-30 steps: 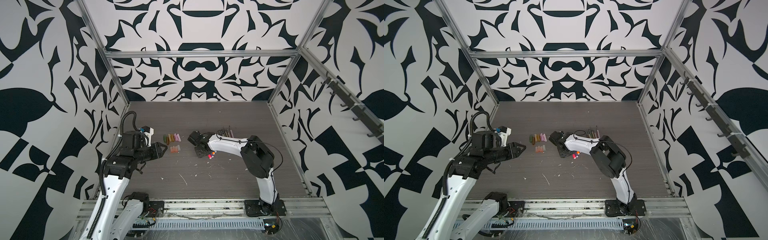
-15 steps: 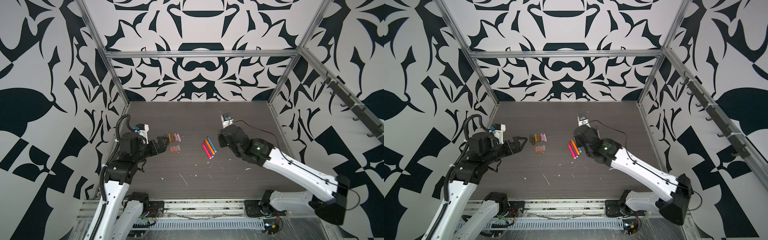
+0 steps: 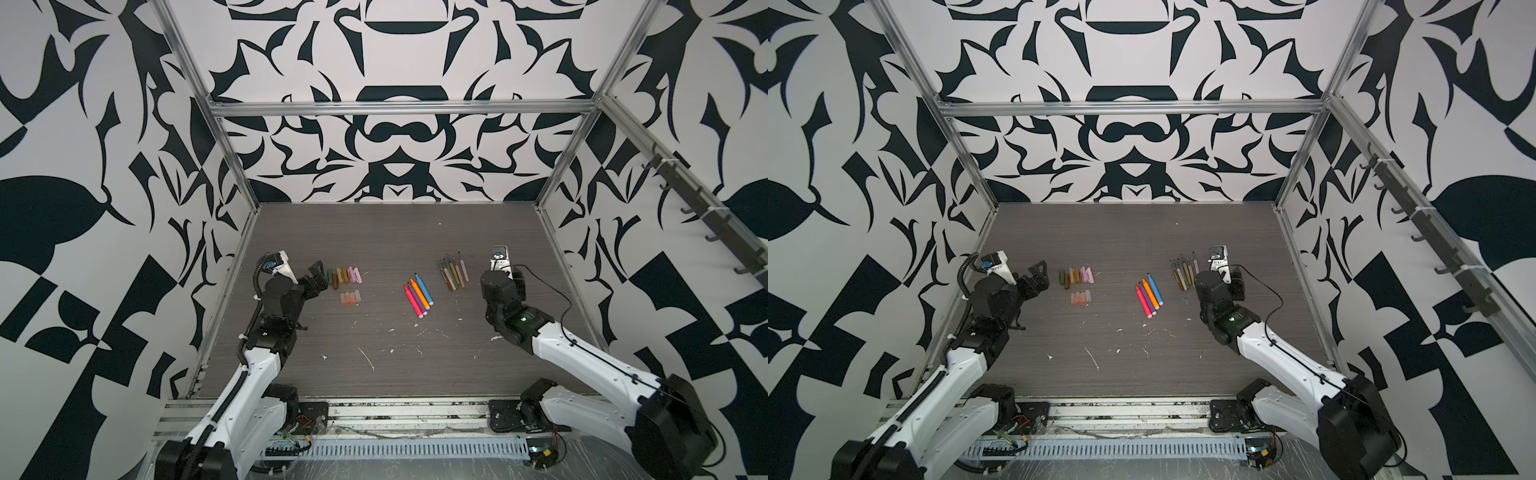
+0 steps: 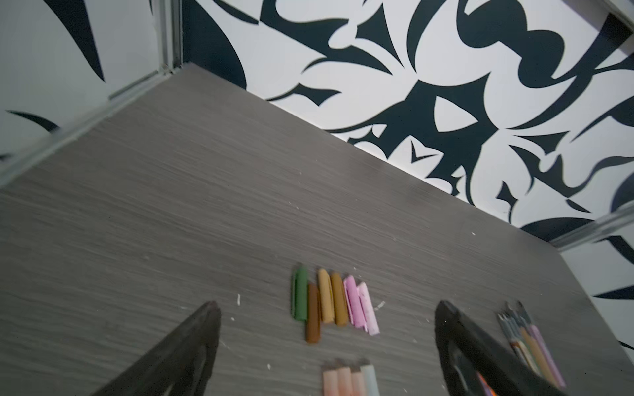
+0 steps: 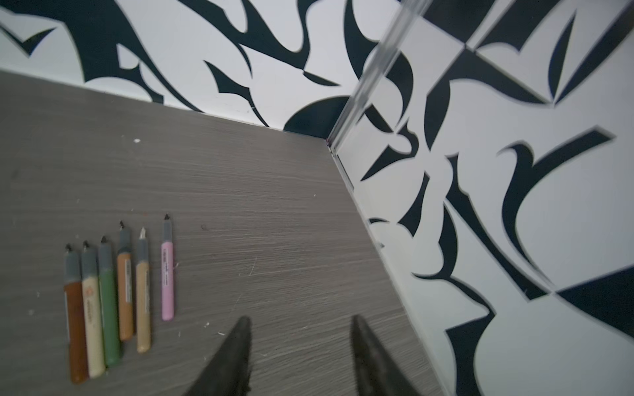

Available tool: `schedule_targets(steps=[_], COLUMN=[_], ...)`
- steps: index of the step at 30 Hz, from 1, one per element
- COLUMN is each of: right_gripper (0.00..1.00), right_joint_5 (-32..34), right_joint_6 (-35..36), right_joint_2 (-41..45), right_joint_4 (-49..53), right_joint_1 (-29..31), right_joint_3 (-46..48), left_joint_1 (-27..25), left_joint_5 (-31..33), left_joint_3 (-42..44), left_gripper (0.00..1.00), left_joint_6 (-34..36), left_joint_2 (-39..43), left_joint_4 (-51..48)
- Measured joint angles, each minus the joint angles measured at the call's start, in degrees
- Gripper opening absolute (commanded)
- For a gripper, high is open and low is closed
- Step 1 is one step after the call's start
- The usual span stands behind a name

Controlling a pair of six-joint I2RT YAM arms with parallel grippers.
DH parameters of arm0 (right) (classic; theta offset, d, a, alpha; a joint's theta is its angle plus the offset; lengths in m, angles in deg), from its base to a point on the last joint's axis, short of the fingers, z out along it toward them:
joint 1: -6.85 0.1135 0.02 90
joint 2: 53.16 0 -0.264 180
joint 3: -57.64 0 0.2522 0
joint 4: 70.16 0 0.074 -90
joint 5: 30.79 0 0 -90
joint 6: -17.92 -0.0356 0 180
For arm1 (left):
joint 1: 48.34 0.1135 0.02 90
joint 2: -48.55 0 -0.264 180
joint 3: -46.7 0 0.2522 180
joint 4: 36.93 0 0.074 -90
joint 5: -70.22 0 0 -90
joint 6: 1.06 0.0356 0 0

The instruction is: Open the pen caps

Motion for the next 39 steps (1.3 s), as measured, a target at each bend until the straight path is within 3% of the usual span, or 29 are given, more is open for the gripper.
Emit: schedule_targets(steps=[6, 11, 16, 22, 28, 32, 35, 39], right_gripper=[0.99, 0.99, 1.00, 1.00, 1.00, 1.00, 1.00, 1.00], right_joint_5=[0.83, -3.65, -8.72, -14.34, -19.96, -22.01, -22.86, -28.76], right_joint_6=[6.40, 6.71, 5.14, 3.56, 5.25, 5.86, 5.75, 3.30], right_joint_2=[-5.16, -1.84, -1.44, -12.79, -28.55, -33.07, -32.13, -29.20], right_joint_4=[-13.09, -24.28, -34.34, -47.98, -63.80, -64.81, -63.23, -53.18], right_joint_1=[-2.03, -5.09, -11.15, -13.79, -14.05, -14.43, -15.34, -20.90], right_joint_3=[5.62, 15.61, 21.40, 24.90, 24.24, 23.26, 21.05, 13.79], left_joint_1=[0.00, 0.00, 0.00, 0.00, 0.24, 2.73, 5.92, 10.51], left_joint_5=[6.08, 10.29, 13.84, 14.99, 16.09, 16.92, 15.19, 11.28], left_joint_3=[5.33, 8.37, 11.45, 13.16, 13.05, 13.11, 12.33, 4.55], left_gripper=[1.00, 1.00, 0.99, 1.00, 1.00, 0.99, 0.99, 0.99], left_joint_6=[10.54, 15.23, 18.75, 22.16, 24.46, 24.39, 23.12, 20.76], left_joint_2=[0.39, 0.22, -8.41, -22.34, -28.59, -37.70, -38.82, -39.95], left_joint_4=[8.35, 13.66, 23.52, 34.73, 42.45, 53.22, 50.47, 44.30])
